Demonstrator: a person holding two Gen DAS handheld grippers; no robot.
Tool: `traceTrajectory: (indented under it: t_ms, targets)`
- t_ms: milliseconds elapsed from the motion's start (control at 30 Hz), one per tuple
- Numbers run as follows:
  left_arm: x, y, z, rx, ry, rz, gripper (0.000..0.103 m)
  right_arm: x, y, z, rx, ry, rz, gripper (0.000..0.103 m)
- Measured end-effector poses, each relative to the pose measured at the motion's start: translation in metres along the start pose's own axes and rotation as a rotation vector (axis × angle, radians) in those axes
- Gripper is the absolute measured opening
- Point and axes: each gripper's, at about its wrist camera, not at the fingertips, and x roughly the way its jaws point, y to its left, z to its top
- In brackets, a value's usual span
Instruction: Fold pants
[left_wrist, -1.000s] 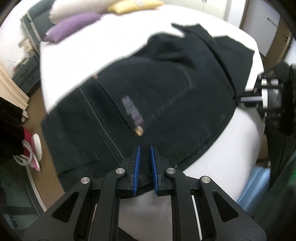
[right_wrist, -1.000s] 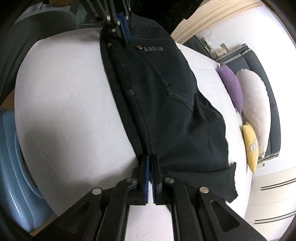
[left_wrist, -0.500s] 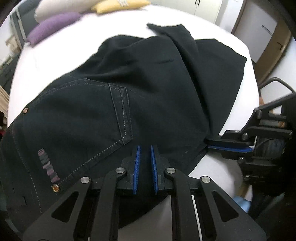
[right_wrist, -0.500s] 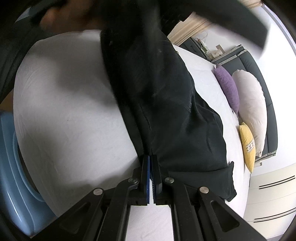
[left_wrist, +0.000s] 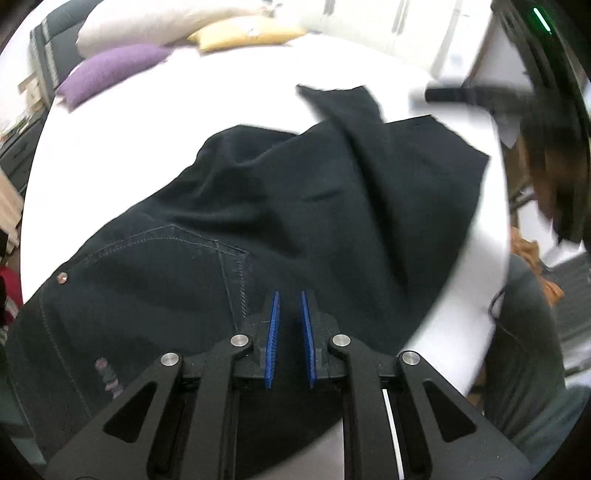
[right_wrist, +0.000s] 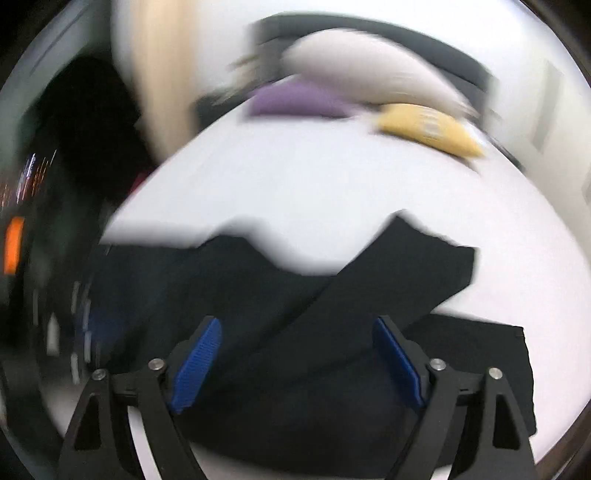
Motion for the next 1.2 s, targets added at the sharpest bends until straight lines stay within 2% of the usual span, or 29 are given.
traceTrajectory:
  t_ms: [67,167,233,300,433,533,600,633,667,700,733,767,867,1000,1100,1200]
  targets:
    - [0.028,0.001,-0.003,-0.041,0.073,-0.035,0.012,0.023,-0.035,0.03,0.11,0.026,-0.046,0.086]
    - [0.035,0.001,-0.005,-0.066,0.052,-0.054,0.012,0.075,-0.075,0.069,0.247,0.111,-0.052,0.086]
    - [0.033,0.01,-0.007,-0.113,0.049,-0.101,0.011,0.118,-0.089,0.091,0.273,0.19,-0.114,0.086]
    - [0.03,0.018,-0.01,-0.137,0.045,-0.134,0.011,0.151,-0.092,0.101,0.27,0.259,-0.132,0.086]
    - [0.029,0.023,-0.018,-0.13,0.043,-0.141,0.011,0.214,-0.103,0.107,0.255,0.395,-0.301,0.086]
    - [0.027,0.023,-0.025,-0.125,0.041,-0.14,0.011,0.241,-0.106,0.1,0.264,0.473,-0.323,0.085]
    - [0.03,0.023,-0.022,-0.125,0.04,-0.139,0.011,0.242,-0.111,0.097,0.302,0.436,-0.309,0.082]
    - [0.028,0.024,-0.024,-0.127,0.037,-0.14,0.011,0.24,-0.114,0.096,0.327,0.42,-0.297,0.068]
    - [0.028,0.025,-0.025,-0.127,0.036,-0.142,0.011,0.238,-0.115,0.097,0.334,0.411,-0.29,0.058]
    - [0.027,0.025,-0.026,-0.125,0.035,-0.142,0.011,0.236,-0.116,0.098,0.332,0.41,-0.282,0.037]
    - [0.033,0.021,-0.025,-0.123,0.035,-0.141,0.011,0.234,-0.117,0.1,0.335,0.412,-0.268,0.02]
    - [0.034,0.02,-0.024,-0.122,0.036,-0.14,0.011,0.232,-0.119,0.1,0.343,0.411,-0.254,0.01]
    - [0.039,0.019,-0.02,-0.128,0.04,-0.133,0.011,0.216,-0.126,0.102,0.392,0.365,-0.226,0.006]
    - [0.04,0.017,-0.019,-0.13,0.047,-0.123,0.011,0.158,-0.144,0.098,0.501,0.2,-0.156,0.005]
    - [0.041,0.016,-0.017,-0.134,0.055,-0.114,0.012,0.106,-0.176,0.077,0.611,0.071,-0.126,0.005]
    - [0.04,0.016,-0.015,-0.146,0.063,-0.102,0.012,0.035,-0.21,0.024,0.75,-0.076,-0.124,0.005]
